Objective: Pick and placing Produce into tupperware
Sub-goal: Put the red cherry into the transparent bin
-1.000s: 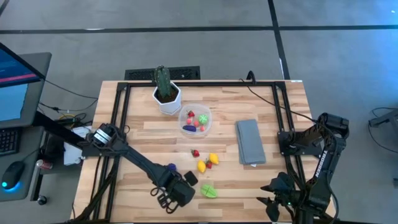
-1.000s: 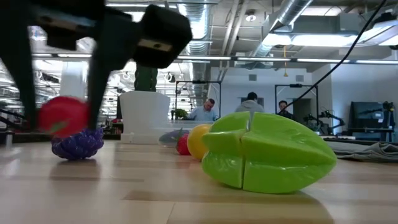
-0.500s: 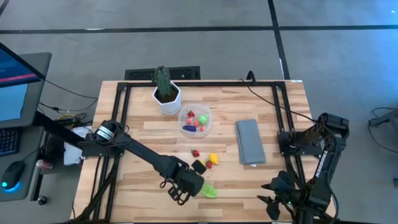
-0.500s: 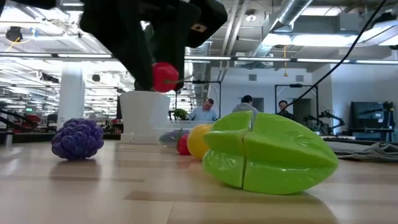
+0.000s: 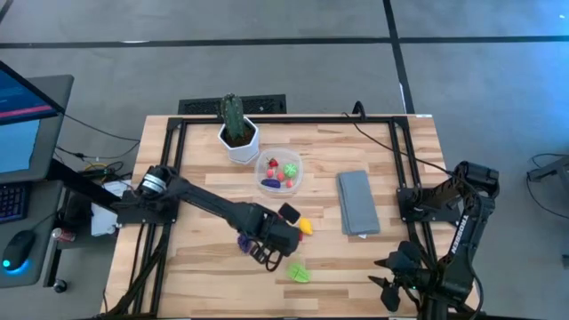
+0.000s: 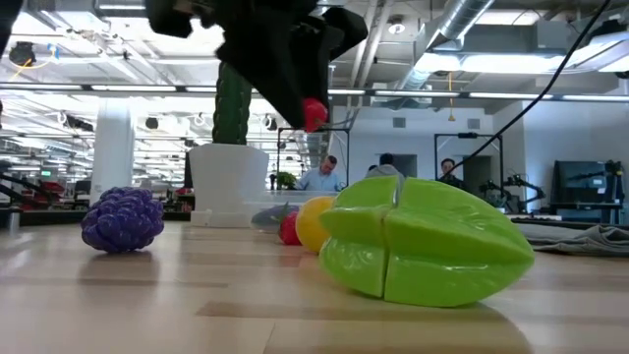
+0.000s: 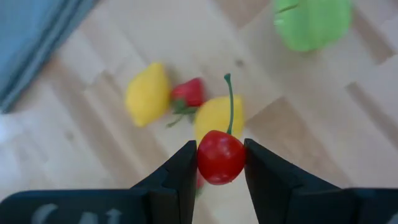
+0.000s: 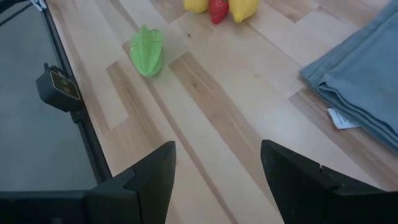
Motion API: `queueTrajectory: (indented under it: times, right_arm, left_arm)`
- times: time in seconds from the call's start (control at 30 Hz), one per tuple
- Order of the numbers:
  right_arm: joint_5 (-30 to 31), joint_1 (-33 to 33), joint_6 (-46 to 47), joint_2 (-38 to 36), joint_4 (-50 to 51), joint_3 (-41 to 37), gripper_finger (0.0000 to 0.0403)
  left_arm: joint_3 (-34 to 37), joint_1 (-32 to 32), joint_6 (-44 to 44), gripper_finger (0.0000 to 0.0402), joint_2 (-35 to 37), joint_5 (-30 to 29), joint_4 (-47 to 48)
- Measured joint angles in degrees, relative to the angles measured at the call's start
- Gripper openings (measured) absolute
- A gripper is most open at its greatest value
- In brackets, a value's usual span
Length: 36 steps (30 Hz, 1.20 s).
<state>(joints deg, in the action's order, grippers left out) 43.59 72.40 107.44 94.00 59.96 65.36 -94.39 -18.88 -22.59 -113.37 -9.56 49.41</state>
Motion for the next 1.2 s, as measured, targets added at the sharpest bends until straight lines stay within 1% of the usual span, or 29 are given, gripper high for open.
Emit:
queueTrajectory:
  times: [0.1, 0.27, 0.57, 0.7, 0.9, 1.2]
  right_arm:
    - [0.0, 0.0, 0.03, 0.01, 0.08, 0.0, 0.026]
    - [0.0, 0.0, 0.11, 0.02, 0.07, 0.0, 0.026]
    - [0.21, -0.05, 0.59, 0.02, -0.52, 0.0, 0.026]
    - [0.53, -0.34, 0.59, 0.02, -0.63, 0.0, 0.026]
    - [1.63, -0.97, 0.62, 0.02, -0.63, 0.0, 0.026]
    - [1.62, -2.09, 0.61, 0.02, -0.63, 0.0, 0.026]
  left_arm:
    - [-1.46, 1.36, -1.03, 0.0105, 0.12, -1.9, 3.01]
    - [-2.36, 4.45, -3.48, 0.0105, 0.35, -4.12, 5.23]
    - [-2.34, 11.47, -5.35, 0.0105, 3.08, -4.85, 7.27]
    - [-2.29, 14.87, -6.73, 0.0105, 4.41, -6.37, 7.32]
    - [-2.25, 19.89, -7.14, 0.0105, 5.06, -6.18, 7.14]
    - [-2.25, 25.4, -9.45, 0.0105, 5.06, -4.21, 5.93]
